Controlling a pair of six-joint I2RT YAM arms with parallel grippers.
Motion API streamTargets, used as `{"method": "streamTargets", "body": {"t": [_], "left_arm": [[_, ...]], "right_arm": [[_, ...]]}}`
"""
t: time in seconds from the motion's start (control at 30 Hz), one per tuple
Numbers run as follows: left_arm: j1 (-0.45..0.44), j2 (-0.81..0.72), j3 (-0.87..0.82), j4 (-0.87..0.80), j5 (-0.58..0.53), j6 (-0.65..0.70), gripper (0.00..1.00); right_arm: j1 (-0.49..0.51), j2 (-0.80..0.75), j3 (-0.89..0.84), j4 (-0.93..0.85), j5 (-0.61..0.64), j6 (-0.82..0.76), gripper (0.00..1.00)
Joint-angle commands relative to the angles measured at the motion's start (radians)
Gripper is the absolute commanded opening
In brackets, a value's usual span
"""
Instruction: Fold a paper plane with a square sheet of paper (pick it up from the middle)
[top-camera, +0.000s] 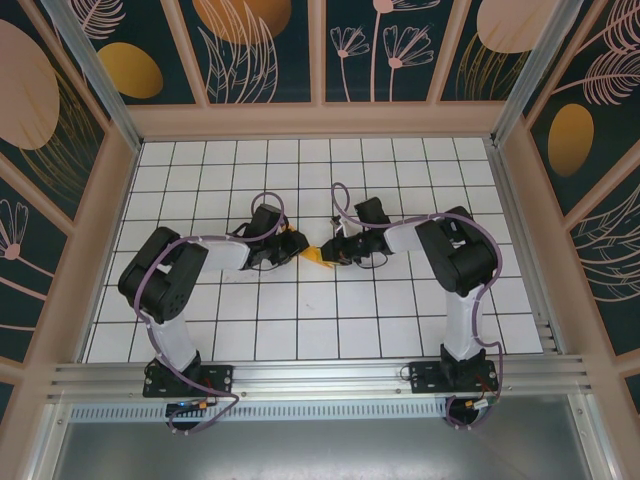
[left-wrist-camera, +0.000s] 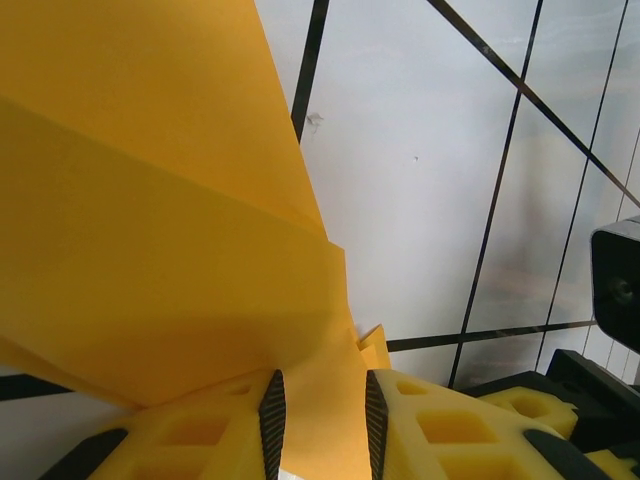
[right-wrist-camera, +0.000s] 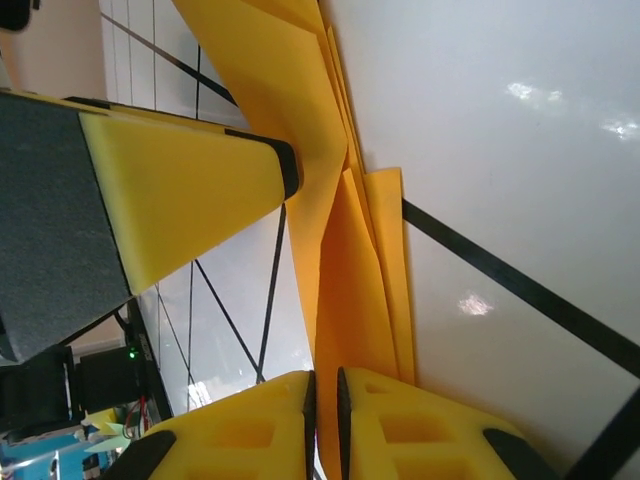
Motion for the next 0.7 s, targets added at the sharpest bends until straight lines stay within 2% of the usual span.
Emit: {"method": "streamTargets", "body": {"t": [0.0, 0.2, 0.3, 0.5, 0.67], "left_arm": [[0.002, 0.046, 0.009, -0.08, -0.06, 0.0, 0.3], [0.002, 0.055, 0.021, -0.115, -0.079, 0.004, 0.31], [0.003, 0.058, 0.029, -0.135, -0.091, 0.008, 0.31], [0.003, 0.069, 0.041, -0.155, -0.097, 0.009, 0.32], [0.003, 0.073, 0.055, -0.168, -0.097, 0.015, 0.34]], "right_arm": [[-0.009, -0.025, -0.016, -0.112, 0.056, -0.072, 0.13], [-0.012, 0.007, 0.005, -0.143, 0.123, -0.093, 0.02], [-0.018, 0.009, 0.016, -0.135, 0.114, -0.084, 0.01], [-0.013, -0.063, 0.018, -0.142, 0.085, -0.15, 0.14], [0.005, -0.076, 0.024, -0.182, 0.097, -0.271, 0.2]]}}
